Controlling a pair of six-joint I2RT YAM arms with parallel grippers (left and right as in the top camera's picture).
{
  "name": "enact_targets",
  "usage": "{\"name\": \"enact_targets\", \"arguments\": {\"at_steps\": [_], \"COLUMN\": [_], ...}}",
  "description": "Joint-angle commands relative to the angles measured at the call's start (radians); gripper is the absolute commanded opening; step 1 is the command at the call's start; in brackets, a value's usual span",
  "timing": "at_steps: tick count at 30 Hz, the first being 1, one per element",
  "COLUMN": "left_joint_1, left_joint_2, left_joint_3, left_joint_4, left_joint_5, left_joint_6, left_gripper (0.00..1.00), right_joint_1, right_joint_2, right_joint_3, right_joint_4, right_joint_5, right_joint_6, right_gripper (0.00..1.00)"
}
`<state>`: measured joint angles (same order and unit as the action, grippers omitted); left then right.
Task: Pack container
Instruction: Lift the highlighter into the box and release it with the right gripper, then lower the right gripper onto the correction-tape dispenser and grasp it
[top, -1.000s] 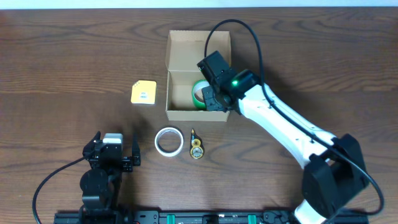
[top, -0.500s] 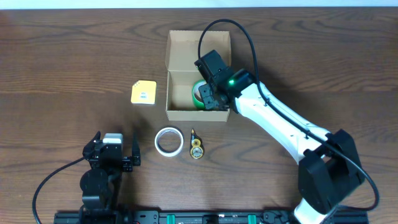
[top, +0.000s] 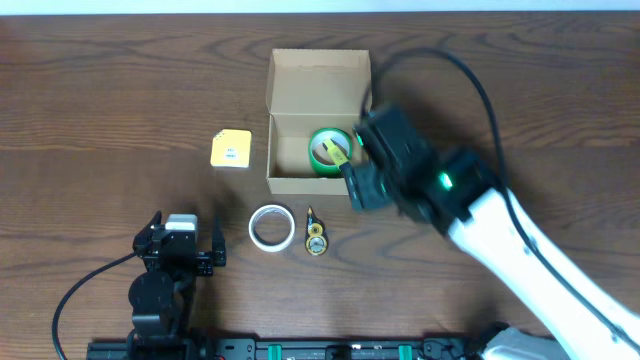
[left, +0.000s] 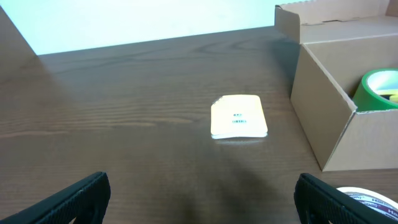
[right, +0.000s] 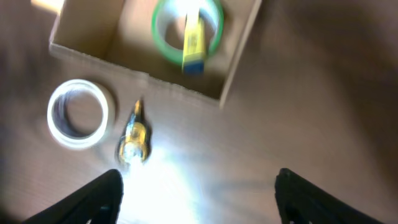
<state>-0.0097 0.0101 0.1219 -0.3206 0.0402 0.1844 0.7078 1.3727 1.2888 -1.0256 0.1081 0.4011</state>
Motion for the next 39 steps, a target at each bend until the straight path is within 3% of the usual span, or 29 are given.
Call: {"name": "enact_targets", "arguments": {"at_steps": [1, 6, 12, 16, 21, 29, 39], "left_joint_1": [-0.003, -0.003, -0.003, -0.003, -0.003, -0.003, -0.003], "left_joint_2": [-0.006, -0.006, -0.006, -0.006, -0.006, -0.006, -0.006], "left_joint_3": [-0.022, -0.022, -0.022, -0.022, -0.022, -0.022, -0.022], "left_joint_4": [-0.011, -0.011, -0.011, -0.011, -0.011, -0.011, -0.011], "left_joint_5": [-0.014, -0.014, -0.014, -0.014, -0.014, -0.014, -0.014], "left_joint_6": [0.01, 0.011, 0.011, 0.01, 0.011, 0.011, 0.01], "left_gripper": [0.96, 0.96, 0.96, 0.95, 0.96, 0.95, 0.95], "right_joint_1": [0.078, 0.27, 0.326, 0.326, 0.326, 0.324, 0.325], "right_joint_2": [-0.061, -0.044, 0.211, 0.399, 0.5, 0.512, 0.513], "right_joint_3": [-0.175, -0.407, -0.393, -0.255, -0.127, -0.114, -0.114], "right_joint_4": [0.014, 0.304, 0.461, 0.446, 0.377, 0.36, 0.328], "right_joint_5": [-0.022, -0.032, 0.018, 0.044, 0.106, 0.131, 0.127], "right_joint_6": [0.172, 0.341, 0.457, 0.459, 0.458, 0.46, 0.583], "right_gripper": [0.82, 0.84, 0.89, 0.89, 0.9, 0.84, 0.85]}}
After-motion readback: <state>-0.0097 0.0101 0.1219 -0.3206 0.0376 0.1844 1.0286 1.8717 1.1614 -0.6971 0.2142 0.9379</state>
